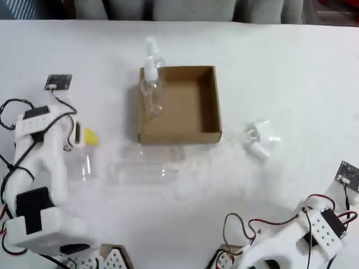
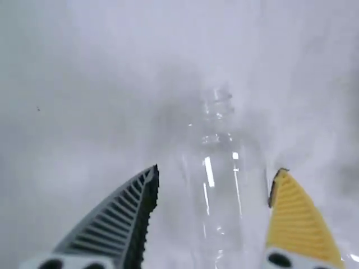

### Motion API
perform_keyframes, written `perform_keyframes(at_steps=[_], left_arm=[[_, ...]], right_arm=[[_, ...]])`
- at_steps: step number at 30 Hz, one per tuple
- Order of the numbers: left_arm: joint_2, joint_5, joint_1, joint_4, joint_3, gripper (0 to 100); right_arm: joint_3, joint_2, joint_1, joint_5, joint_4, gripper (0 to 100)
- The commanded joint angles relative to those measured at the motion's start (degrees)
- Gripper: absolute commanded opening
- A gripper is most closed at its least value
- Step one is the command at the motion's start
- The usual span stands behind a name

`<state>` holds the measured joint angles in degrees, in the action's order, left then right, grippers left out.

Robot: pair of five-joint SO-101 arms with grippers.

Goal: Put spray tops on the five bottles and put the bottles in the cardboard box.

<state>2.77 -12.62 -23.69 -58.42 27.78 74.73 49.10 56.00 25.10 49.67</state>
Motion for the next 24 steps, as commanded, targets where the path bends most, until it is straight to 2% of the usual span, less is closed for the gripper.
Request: perform_keyframes(at_steps=[1, 10, 21, 24], left_arm=[[-0.4, -0.9, -1.2, -1.8, -3.3, 30], [1.3, -0.2, 0.0, 1.4, -3.3, 30], [9.5, 11.0, 0.0, 1.1, -7.4, 30], [9.5, 11.7, 0.0, 1.1, -7.2, 22]], right_arm=[[-0.4, 0.6, -0.7, 0.5, -0.9, 1.8], [-0.4, 0.6, -0.6, 0.5, -0.9, 1.8], [-0.4, 0.6, -0.5, 0.5, -0.9, 1.8], [-0.4, 0.6, -0.5, 0.5, -0.9, 1.8]])
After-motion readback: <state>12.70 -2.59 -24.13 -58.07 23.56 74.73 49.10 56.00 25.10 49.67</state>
